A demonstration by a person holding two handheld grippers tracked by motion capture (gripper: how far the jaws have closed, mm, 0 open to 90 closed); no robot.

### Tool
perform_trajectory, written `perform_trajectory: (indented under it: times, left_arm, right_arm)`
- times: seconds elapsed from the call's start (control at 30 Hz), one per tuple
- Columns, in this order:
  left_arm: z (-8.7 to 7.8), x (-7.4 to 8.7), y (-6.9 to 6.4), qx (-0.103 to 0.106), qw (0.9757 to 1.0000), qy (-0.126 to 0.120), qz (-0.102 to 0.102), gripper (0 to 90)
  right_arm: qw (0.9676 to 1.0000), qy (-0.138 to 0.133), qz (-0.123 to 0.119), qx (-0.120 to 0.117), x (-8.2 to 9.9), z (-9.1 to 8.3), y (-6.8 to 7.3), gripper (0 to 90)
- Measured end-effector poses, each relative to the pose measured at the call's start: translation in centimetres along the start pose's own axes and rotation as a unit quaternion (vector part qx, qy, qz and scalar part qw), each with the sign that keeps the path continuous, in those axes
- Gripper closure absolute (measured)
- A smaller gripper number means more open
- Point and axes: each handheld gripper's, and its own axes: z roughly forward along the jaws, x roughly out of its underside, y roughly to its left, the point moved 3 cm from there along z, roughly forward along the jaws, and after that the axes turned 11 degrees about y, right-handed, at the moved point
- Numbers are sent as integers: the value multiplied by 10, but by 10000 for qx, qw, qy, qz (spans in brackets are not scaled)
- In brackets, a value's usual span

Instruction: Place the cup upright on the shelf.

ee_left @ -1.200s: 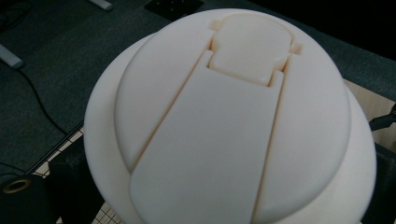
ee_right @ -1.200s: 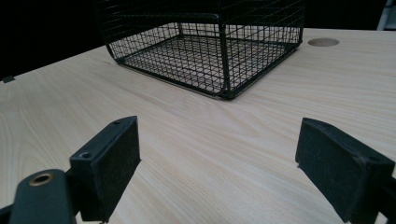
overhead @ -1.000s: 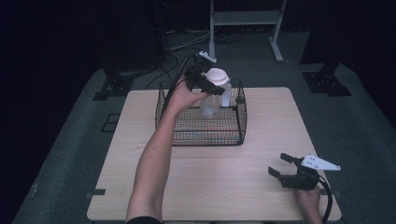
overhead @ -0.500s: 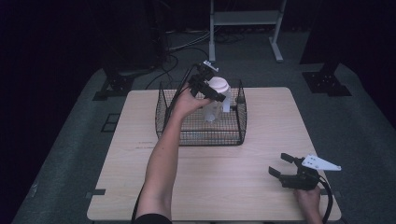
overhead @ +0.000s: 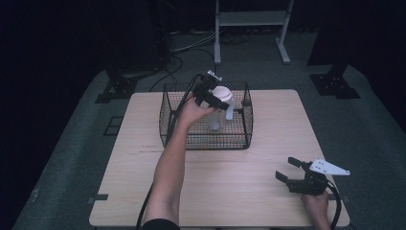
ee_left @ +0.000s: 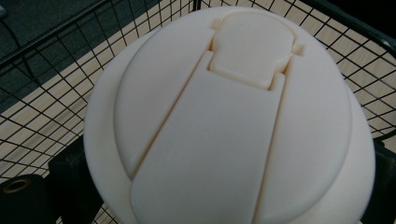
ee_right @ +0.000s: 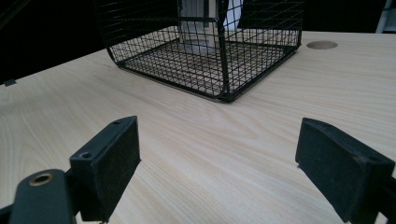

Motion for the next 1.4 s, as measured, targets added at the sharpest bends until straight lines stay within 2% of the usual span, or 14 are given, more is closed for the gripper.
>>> perform_trajectory:
  times: [0.23,0.3,0.43,0.67,1.3,1.4]
  left_arm:
    - [9,8,1,-40,9999,139,26,55]
    - [9,11,3,2,10000,27,-16,55]
    - [7,18,6,83,9999,-49,-79,55]
    - [5,25,4,83,9999,-109,11,53]
    - [4,26,2,83,9998,-166,64,51]
    - [4,26,3,112,9998,-185,30,24]
  right_arm:
    - [10000,2,11,-9,0,0,0,128]
    - [10000,13,11,-14,0,0,1,128]
    - [10000,15,3,-9,0,0,1,128]
    - [10000,31,11,-6,0,1,1,128]
    - [10000,41,1,-11,0,1,1,128]
    - [10000,40,3,-10,0,1,1,128]
